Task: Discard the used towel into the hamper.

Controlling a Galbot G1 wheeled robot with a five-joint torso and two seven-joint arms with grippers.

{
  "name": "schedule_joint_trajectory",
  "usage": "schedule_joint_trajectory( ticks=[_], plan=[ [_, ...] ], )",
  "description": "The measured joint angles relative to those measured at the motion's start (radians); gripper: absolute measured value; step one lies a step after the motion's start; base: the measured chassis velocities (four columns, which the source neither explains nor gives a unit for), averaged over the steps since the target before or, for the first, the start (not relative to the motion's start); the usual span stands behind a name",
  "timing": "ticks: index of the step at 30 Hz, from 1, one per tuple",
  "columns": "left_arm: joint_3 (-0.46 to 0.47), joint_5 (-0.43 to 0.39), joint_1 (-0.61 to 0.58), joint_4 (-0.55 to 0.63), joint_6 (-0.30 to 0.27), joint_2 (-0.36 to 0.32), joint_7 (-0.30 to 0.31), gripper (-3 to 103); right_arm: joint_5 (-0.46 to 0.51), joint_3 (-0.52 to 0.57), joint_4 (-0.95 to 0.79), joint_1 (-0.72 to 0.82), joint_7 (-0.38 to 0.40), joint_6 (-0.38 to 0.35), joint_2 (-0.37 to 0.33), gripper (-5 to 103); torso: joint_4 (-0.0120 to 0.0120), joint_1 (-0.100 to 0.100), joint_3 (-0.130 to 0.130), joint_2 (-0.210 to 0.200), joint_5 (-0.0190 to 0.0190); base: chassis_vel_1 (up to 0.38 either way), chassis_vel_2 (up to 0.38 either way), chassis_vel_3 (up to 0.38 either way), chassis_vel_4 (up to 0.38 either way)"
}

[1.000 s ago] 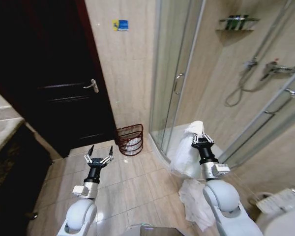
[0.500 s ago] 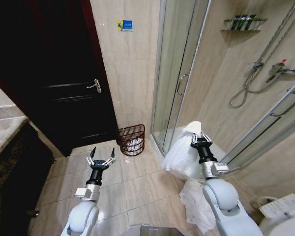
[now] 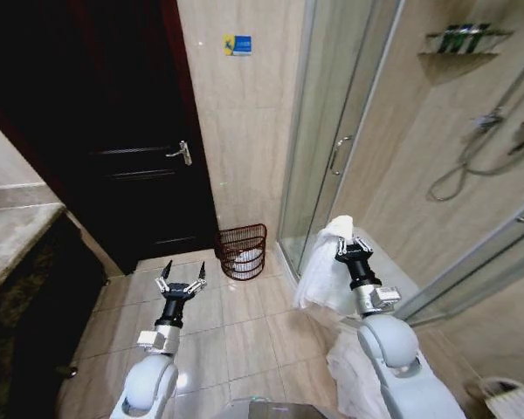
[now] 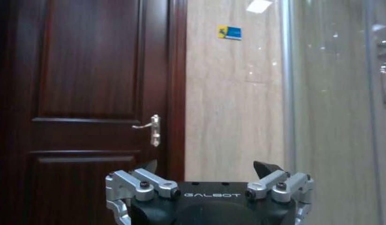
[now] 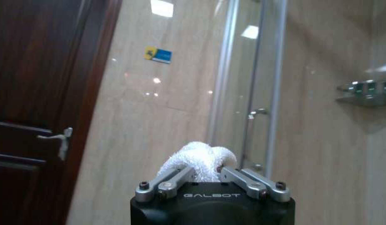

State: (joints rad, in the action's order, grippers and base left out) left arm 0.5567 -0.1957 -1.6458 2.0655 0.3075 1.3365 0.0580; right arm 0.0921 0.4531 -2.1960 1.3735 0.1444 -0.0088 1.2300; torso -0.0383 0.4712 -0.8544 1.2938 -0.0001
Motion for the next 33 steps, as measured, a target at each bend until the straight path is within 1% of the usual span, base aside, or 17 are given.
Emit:
schedule_joint_trajectory(
  ticks=[12, 21, 25, 33],
  plan=[
    [0.003, 0.004, -0.003, -0.004, 0.006, 0.006, 0.000, 100, 0.001, -0.010, 0.005, -0.016, -0.001, 0.001, 0.003, 4, -0.0001, 0.000, 0.000, 0.000, 0.0000, -0.003, 0.143, 0.104, -0.055],
    [-0.002, 0.009, 0.018, -0.026, 0.014, 0.017, 0.001, 100, -0.009, -0.029, 0.014, -0.012, -0.004, 0.017, 0.027, 4, -0.0001, 0.000, 0.000, 0.000, 0.0001, -0.031, 0.117, 0.071, -0.082],
    [-0.004, 0.019, 0.031, -0.046, 0.029, 0.026, 0.004, 100, 0.013, -0.012, 0.025, -0.015, -0.001, 0.021, 0.025, 4, 0.0000, 0.000, 0.000, 0.000, 0.0000, -0.050, 0.081, 0.060, -0.105],
    [-0.005, 0.035, 0.021, -0.055, 0.020, 0.054, 0.006, 100, 0.061, -0.005, 0.043, -0.026, -0.021, 0.033, 0.010, 4, 0.0001, 0.000, 0.000, 0.000, 0.0002, -0.009, 0.024, 0.007, -0.020]
  ],
)
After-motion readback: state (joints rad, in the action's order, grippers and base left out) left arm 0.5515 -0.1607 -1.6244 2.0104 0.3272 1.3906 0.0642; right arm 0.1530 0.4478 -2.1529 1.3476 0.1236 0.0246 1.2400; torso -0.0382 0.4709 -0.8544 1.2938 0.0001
